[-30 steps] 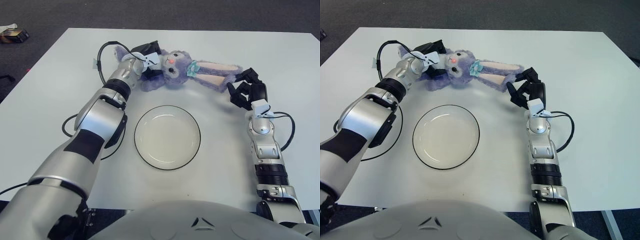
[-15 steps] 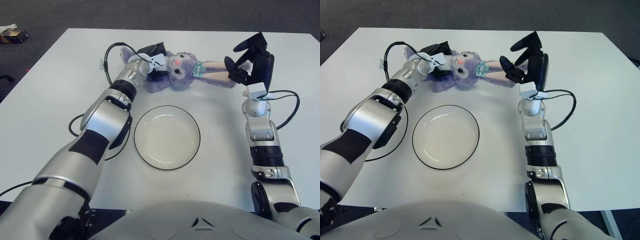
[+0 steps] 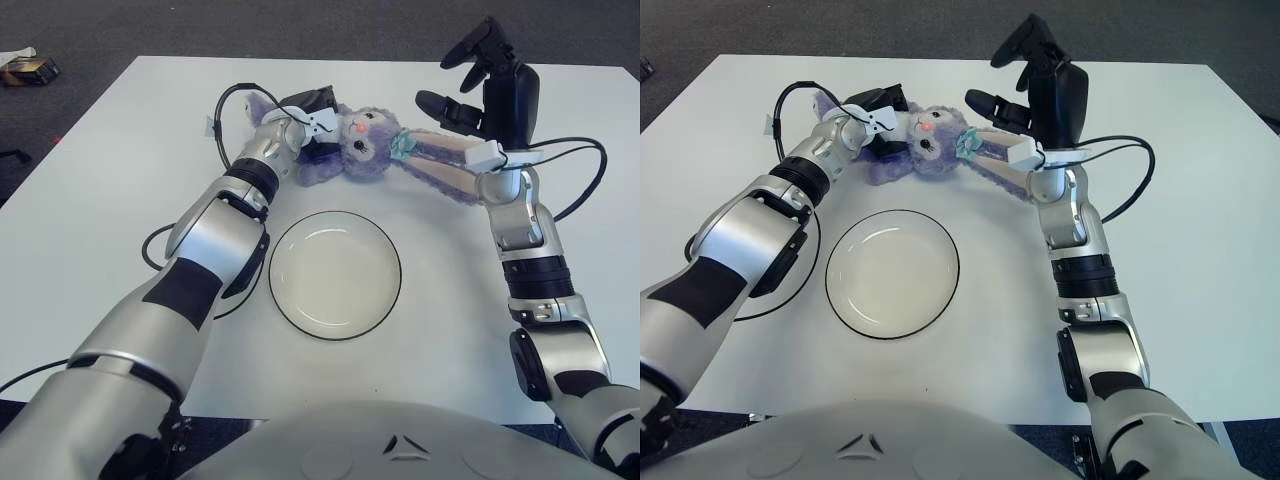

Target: Put the doll into the plate.

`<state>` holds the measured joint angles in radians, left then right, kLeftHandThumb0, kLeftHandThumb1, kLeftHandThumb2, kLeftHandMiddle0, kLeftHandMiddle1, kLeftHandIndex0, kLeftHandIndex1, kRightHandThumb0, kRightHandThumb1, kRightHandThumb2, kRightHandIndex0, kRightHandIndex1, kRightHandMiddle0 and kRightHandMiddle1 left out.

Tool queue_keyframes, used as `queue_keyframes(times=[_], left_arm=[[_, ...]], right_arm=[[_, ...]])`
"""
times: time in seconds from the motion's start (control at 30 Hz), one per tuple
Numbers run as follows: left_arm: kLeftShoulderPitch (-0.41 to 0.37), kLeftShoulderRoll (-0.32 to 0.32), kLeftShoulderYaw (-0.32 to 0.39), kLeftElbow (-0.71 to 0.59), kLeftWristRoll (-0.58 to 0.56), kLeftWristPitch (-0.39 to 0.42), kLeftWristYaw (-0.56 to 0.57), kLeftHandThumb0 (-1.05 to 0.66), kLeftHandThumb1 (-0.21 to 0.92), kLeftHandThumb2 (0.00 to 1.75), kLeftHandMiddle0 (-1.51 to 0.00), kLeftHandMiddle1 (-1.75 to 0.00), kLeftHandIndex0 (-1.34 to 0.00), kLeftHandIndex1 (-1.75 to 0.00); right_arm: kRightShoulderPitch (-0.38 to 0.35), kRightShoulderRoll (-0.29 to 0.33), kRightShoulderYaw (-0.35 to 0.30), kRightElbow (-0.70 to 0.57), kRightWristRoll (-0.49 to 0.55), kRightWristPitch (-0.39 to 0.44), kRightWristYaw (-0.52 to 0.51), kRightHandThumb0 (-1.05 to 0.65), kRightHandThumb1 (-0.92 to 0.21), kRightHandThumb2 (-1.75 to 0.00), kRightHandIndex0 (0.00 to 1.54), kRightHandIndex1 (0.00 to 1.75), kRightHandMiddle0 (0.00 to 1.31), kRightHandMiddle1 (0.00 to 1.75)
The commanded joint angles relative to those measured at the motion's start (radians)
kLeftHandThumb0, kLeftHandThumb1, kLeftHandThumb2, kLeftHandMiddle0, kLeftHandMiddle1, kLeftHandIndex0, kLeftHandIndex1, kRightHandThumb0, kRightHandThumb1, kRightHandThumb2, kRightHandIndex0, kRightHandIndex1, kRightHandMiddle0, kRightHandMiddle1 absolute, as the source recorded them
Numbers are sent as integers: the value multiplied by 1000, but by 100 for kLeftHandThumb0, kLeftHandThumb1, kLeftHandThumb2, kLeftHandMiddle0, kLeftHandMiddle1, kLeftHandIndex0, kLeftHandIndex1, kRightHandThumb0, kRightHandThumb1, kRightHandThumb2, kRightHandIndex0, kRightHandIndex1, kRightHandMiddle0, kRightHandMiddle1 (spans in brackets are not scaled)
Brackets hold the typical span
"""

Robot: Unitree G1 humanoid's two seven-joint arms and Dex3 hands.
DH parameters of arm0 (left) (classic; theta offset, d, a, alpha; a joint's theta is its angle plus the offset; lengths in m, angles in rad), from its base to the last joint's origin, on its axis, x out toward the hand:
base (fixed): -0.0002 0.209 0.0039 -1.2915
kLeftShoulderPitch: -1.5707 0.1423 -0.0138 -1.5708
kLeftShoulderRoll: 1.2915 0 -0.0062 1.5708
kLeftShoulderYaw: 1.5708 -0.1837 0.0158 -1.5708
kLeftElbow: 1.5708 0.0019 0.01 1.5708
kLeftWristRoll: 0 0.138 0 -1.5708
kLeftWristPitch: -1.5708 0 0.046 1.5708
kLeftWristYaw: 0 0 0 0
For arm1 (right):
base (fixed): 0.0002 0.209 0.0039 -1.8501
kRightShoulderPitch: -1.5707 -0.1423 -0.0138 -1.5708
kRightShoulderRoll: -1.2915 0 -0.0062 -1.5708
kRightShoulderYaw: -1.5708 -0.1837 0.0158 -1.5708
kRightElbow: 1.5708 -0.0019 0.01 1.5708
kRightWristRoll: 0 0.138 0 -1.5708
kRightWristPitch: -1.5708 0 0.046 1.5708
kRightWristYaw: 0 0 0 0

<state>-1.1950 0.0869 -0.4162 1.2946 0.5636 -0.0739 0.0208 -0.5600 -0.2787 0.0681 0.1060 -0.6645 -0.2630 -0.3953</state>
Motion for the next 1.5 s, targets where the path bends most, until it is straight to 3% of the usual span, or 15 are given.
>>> queue_keyframes(times=[0.0,0.23,0.43,0.6,0.63,0.67,0.73,0.77,0.8,0.87,1.07,1.2,1.47], left_arm=[[45,-25,-13,24,2,15,-54,44,39,122,-55,-175,-67,-175],[45,-29,-21,26,6,33,-57,44,38,122,-55,-175,-66,-175],[45,-31,-25,25,3,37,-56,44,38,122,-55,-175,-66,-175],[45,-31,-26,25,3,38,-56,44,38,122,-55,-175,-66,-175],[45,-33,-26,26,4,39,-56,44,38,122,-55,-175,-66,-175],[44,-34,-27,26,4,40,-56,44,38,122,-55,-175,-66,-175],[44,-37,-28,27,5,42,-55,44,38,122,-55,-175,-66,-175],[43,-37,-29,27,6,42,-55,44,38,122,-55,-175,-66,-175],[43,-38,-29,28,6,42,-55,44,38,122,-55,-175,-66,-175],[43,-39,-29,28,6,43,-54,44,38,122,-55,-175,-66,-175],[43,-39,-30,28,7,43,-54,44,38,123,-56,-175,-67,-175],[42,-42,-20,26,-2,44,-50,44,38,123,-56,-175,-67,-175],[42,-43,-7,25,-13,37,-52,44,37,123,-56,-175,-67,-175]], right_arm=[[-8,3,3,-21,-14,17,-15,-36,-92,-30,65,174,44,151],[-40,6,47,7,-75,53,-24,-36,-92,-28,65,173,46,149],[-56,2,71,9,-44,141,118,-36,-92,-29,61,168,45,149],[-56,2,74,-2,-40,161,139,-36,-92,-30,59,165,44,150],[-73,-10,90,19,-25,219,253,-36,-92,-30,59,165,44,150],[-90,-27,106,37,-5,271,371,-39,-92,-28,53,146,39,137],[-108,-49,123,53,23,333,516,-47,-92,-23,47,72,34,84],[-110,-53,123,52,30,342,539,-49,-92,-21,48,48,34,65],[-116,-60,124,56,38,354,573,-51,-92,-19,48,32,34,53],[-122,-69,125,59,46,370,615,-52,-92,-17,48,17,34,38],[-127,-74,127,45,53,398,654,-54,-92,-16,48,3,34,25],[-179,-103,146,60,74,547,853,-55,-92,-9,44,1,33,19],[-187,-113,165,46,75,598,890,-55,-92,-2,40,0,31,13]])
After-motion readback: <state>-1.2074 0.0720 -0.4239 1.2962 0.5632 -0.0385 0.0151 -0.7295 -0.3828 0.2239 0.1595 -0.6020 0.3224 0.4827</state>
